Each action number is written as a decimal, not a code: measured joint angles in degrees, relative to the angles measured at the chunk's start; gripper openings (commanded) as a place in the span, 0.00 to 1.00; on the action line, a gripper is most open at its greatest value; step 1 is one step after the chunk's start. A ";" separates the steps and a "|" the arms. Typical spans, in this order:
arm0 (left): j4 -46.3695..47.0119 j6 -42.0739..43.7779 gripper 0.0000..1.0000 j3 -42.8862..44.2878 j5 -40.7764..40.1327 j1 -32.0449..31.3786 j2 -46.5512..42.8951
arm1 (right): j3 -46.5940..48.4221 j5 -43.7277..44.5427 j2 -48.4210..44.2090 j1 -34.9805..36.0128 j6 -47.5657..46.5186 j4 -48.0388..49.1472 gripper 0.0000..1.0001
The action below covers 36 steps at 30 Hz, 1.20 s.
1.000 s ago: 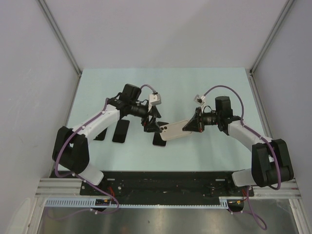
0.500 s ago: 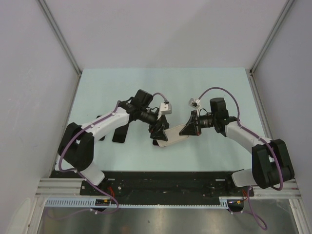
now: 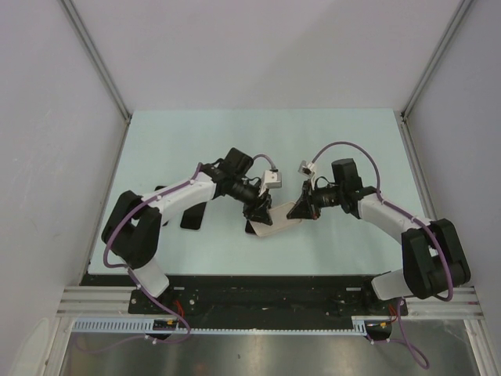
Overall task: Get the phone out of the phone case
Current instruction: Place the phone case at the center of the board.
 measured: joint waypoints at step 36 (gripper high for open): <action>3.02 -14.51 0.00 -1.14 -7.72 12.94 2.56 | 0.33 2.62 0.44 -5.25 7.74 7.78 1.00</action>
